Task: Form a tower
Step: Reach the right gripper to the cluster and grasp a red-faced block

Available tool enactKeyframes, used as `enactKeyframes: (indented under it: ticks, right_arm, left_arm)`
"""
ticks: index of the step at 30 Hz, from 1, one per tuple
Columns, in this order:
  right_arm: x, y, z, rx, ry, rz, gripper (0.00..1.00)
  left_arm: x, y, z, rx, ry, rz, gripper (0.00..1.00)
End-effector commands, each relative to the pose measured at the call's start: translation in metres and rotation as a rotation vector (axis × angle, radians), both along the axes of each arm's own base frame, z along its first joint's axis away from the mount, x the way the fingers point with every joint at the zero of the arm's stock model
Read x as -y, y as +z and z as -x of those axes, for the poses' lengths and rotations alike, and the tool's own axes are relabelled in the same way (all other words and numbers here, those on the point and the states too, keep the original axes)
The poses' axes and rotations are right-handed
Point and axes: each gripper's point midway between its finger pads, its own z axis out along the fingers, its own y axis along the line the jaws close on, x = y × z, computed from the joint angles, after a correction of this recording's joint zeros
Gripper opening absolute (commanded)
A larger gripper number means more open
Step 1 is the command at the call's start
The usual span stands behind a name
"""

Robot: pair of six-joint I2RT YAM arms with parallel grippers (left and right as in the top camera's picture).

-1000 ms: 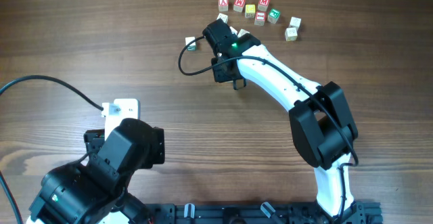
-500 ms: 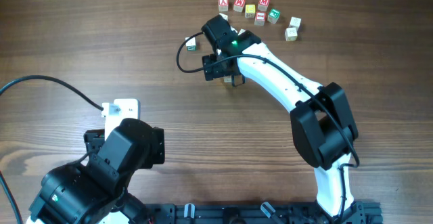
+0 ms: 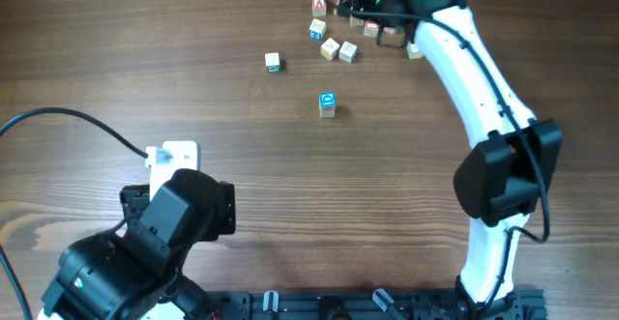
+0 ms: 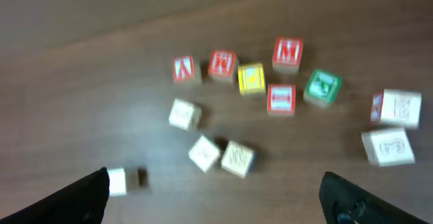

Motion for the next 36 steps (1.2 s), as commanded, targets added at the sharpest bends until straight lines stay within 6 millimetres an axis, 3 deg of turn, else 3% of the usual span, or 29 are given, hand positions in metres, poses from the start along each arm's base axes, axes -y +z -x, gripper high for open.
enactKeyframes:
  ticks: [1,7,11,14,18,22,27,31,34,36]
  right_arm:
    - [-0.007,-0.001,-0.018,0.037,-0.004,-0.062,1.0]
    - [-0.001,-0.075,-0.054,0.026,-0.116,-0.033,0.99]
    - [0.01,-0.133,-0.061,-0.023,-0.156,0.038,0.93]
    - [0.02,-0.157,-0.068,-0.02,-0.195,0.076,0.9]
    - [0.028,-0.17,-0.074,-0.005,-0.222,0.104,0.89]
    - [0.042,-0.176,-0.076,-0.005,-0.233,0.14,0.7]
    - [0.046,-0.194,-0.069,-0.057,-0.168,0.178,0.63]
    - [0.04,-0.195,-0.067,-0.065,-0.128,0.163,0.52]
    - [0.041,-0.196,-0.066,-0.071,-0.128,0.166,0.36]
    - [0.04,-0.183,-0.067,-0.057,-0.122,0.165,0.34]
  left_arm:
    - [-0.001,0.001,0.0,0.006,-0.003,-0.003,1.0]
    - [-0.001,0.001,0.0,0.006,-0.003,-0.003,1.0]
    - [-0.001,0.001,0.0,0.006,-0.003,-0.003,1.0]
    - [-0.001,0.001,0.0,0.006,-0.003,-0.003,1.0]
    - [-0.001,0.001,0.0,0.006,-0.003,-0.003,1.0]
    - [-0.001,0.001,0.0,0.006,-0.003,-0.003,1.0]
    - [-0.001,0.001,0.0,0.006,-0.003,-0.003,1.0]
    - [-0.001,0.001,0.0,0.006,-0.003,-0.003,1.0]
    - [-0.001,0.001,0.0,0.005,-0.003,-0.003,1.0]
    - [-0.001,0.001,0.0,0.006,-0.003,-0.003,1.0]
